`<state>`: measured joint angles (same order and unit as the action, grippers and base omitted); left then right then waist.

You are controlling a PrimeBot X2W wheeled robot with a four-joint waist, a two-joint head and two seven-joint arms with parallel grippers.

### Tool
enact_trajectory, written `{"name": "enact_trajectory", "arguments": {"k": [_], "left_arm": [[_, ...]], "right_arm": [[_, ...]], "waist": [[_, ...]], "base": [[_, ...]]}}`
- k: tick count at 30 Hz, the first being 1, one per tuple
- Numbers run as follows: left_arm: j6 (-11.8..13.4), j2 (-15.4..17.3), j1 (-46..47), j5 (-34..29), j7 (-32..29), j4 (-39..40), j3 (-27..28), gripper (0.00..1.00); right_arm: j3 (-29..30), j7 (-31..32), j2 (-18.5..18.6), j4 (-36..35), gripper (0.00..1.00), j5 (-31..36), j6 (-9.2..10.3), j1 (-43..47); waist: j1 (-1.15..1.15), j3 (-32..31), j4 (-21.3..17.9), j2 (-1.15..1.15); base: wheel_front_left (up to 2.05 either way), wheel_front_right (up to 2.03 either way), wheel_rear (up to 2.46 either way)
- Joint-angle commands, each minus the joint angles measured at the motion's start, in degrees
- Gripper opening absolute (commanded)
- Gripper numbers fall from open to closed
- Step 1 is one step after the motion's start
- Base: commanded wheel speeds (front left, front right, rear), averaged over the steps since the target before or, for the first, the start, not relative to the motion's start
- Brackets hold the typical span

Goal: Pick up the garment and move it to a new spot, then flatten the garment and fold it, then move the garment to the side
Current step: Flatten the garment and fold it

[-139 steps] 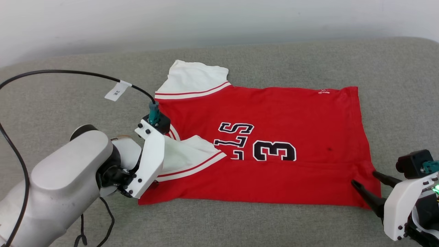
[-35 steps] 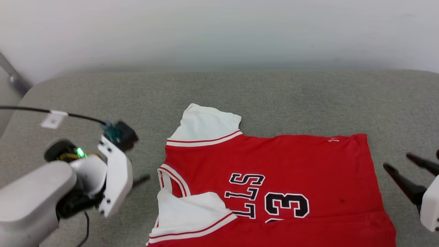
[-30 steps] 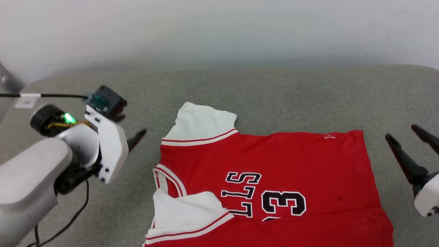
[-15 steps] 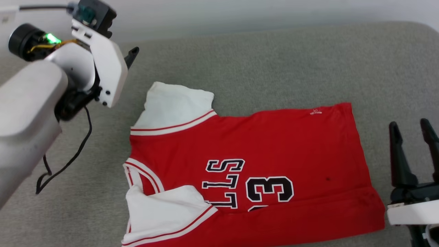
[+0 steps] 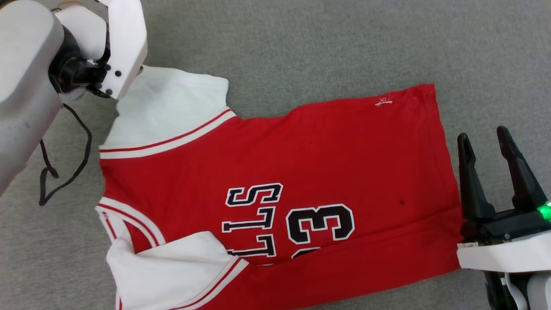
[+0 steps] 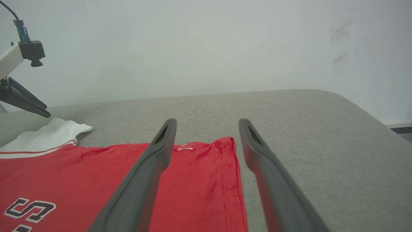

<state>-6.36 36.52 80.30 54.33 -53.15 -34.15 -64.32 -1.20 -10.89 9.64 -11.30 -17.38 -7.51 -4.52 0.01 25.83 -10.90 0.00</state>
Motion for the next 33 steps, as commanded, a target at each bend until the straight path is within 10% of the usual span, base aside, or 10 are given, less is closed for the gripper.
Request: {"name": "enact_trajectory", "arguments": {"k": [1,11,13,25,33], "left_arm": [[-0.2,0.0,0.7,0.8,-1.7,-0.7,-0.3,1.00],[-0.7,2.1,-1.7,1.5,-6.9,-1.2,-3.8,1.00],[-0.8,2.3,-2.1,1.7,-6.9,-0.8,-4.2,0.00],[-1.0,1.5,-3.5,4.2,1.1,4.0,-3.1,0.00],[-1.0,2.6,-5.6,3.8,7.8,10.9,-5.0,0.00]], "right_arm": [[-0.8,-0.7,-0.3,0.7,1.00,0.5,0.05,-1.4],[-3.1,-2.4,0.4,4.0,1.00,0.4,0.05,-3.8],[-3.5,-2.7,0.6,4.9,1.00,0.4,0.05,-3.8],[0.9,-0.9,6.3,5.9,1.00,2.5,0.05,-7.3],[0.2,17.3,17.7,4.4,1.00,-0.9,0.05,-16.1]], "waist": [[-0.01,3.2,-2.0,0.00],[-0.01,5.9,-3.1,0.00],[-0.01,6.0,-2.8,0.00],[-0.01,-1.6,1.2,0.00],[-0.01,-5.8,4.7,0.00]], "base": [[0.00,0.00,0.00],[0.00,0.00,0.00],[0.00,0.00,0.00],[0.00,0.00,0.00],[0.00,0.00,0.00]]}}
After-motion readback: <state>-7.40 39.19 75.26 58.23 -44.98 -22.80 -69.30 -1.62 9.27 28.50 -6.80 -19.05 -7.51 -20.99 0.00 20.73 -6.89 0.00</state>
